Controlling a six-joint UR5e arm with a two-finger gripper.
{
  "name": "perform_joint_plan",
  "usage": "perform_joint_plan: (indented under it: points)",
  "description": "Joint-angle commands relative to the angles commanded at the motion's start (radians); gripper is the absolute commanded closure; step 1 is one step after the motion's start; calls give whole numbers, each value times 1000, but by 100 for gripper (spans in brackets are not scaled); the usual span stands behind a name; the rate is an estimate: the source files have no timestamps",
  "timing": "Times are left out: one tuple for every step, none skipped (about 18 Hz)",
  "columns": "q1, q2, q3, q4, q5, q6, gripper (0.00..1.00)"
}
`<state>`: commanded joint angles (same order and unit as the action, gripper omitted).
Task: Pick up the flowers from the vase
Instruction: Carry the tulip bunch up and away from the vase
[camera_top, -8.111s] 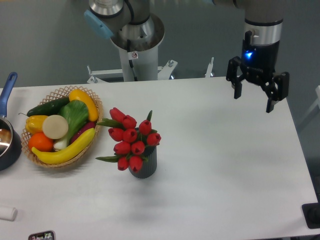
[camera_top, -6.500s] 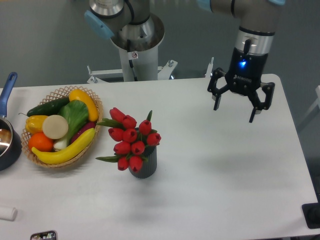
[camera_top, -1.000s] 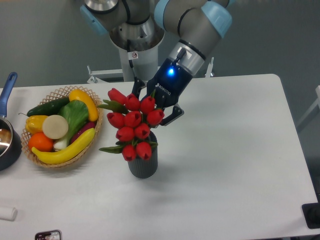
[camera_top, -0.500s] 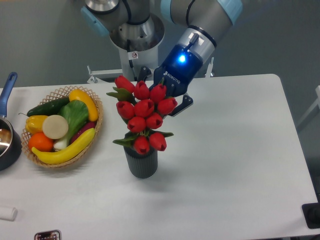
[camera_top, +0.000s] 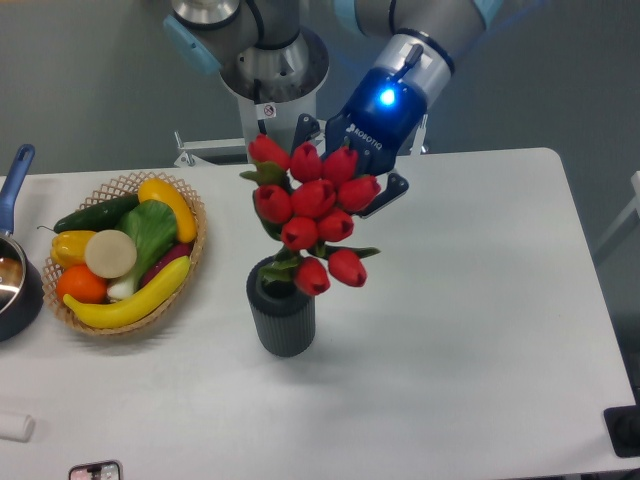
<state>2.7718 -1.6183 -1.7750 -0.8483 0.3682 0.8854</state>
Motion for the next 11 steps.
perform_joint_plan:
  points:
    - [8,0,9,0,0,-19,55]
    - [8,-2,17,0,-2,-35,55]
    - [9,-3,23,0,-2,-46,55]
    - [9,-6,31,0,-2,-54,55]
    - [11,-9,43,0,-3,-60,55]
    - [18,-12,54,0,-8,-68,55]
    - [26,-15,61,0,-14,-69,55]
    - [31,-24,66,0,-17,-63,55]
    - [32,-43,80,2,-18,-60,55]
    - [31,-61,103,2,-18,-57,55]
    - [31,-81,124,2,-18,-57,55]
